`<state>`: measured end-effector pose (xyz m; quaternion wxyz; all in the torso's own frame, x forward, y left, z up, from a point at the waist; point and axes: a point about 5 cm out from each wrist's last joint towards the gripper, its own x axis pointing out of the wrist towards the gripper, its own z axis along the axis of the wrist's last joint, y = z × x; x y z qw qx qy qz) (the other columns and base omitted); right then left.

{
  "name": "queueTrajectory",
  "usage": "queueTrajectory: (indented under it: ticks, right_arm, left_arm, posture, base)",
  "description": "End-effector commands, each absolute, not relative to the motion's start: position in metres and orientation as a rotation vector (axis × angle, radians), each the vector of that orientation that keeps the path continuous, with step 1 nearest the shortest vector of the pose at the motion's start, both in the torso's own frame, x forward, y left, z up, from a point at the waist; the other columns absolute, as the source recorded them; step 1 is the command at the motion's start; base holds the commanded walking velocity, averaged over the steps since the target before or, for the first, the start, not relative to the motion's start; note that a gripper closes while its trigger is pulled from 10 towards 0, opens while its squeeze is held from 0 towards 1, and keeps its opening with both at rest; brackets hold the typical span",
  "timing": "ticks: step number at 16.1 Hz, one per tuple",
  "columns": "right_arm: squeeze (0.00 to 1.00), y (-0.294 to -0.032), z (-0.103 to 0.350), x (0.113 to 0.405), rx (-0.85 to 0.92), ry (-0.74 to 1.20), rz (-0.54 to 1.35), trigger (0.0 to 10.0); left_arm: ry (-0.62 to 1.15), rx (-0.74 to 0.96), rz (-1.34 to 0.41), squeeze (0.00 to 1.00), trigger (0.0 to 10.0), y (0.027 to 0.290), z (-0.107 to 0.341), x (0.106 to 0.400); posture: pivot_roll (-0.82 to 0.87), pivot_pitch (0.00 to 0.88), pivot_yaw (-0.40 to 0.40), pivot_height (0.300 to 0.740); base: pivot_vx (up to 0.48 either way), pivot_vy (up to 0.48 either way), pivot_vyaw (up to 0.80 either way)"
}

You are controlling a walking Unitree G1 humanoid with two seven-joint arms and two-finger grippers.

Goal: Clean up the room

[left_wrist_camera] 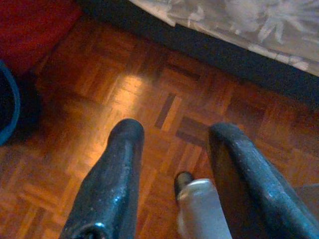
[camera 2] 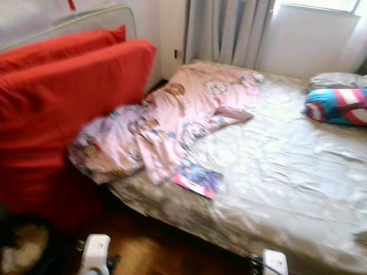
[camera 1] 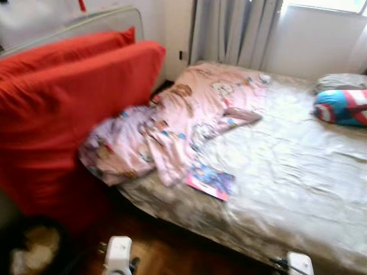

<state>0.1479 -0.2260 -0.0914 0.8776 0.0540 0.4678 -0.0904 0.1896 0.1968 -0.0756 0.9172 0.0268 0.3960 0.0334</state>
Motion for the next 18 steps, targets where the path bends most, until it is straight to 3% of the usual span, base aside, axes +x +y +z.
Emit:
queueTrajectory:
  ticks: [1, 5, 12, 18]
  right_arm:
    - [0.00, -0.2277, -0.0918, 0.1457, 0.110, 0.980, -0.196, 10.0]
    - [0.00, -0.2283, -0.0919, 0.1453, 0.114, 0.982, -0.205, 10.0]
    - [0.00, -0.2288, -0.0914, 0.1467, 0.106, 0.983, -0.204, 10.0]
    - [0.00, -0.2280, -0.0911, 0.1476, 0.114, 0.974, -0.214, 10.0]
  left_arm:
    - [0.829, 0.070, 0.054, 0.00, 10.0, 0.1947, -0.0773, 0.1874]
    - [0.823, 0.071, 0.053, 0.00, 10.0, 0.1948, -0.0763, 0.1893]
    - [0.823, 0.068, 0.059, 0.00, 10.0, 0.1952, -0.0759, 0.1902]
    - [0.823, 0.069, 0.058, 0.00, 10.0, 0.1963, -0.0757, 0.1903]
  posture:
    - [0.01, 0.004, -0.019, 0.740]
    - [0.01, 0.005, -0.021, 0.740]
    - [0.01, 0.022, -0.025, 0.740]
    - [0.01, 0.030, -0.020, 0.740]
  base:
    - [0.000, -0.480, 0.00]
    - [0.000, -0.480, 0.00]
    - [0.000, -0.480, -0.69]
    - [0.000, -0.480, 0.00]
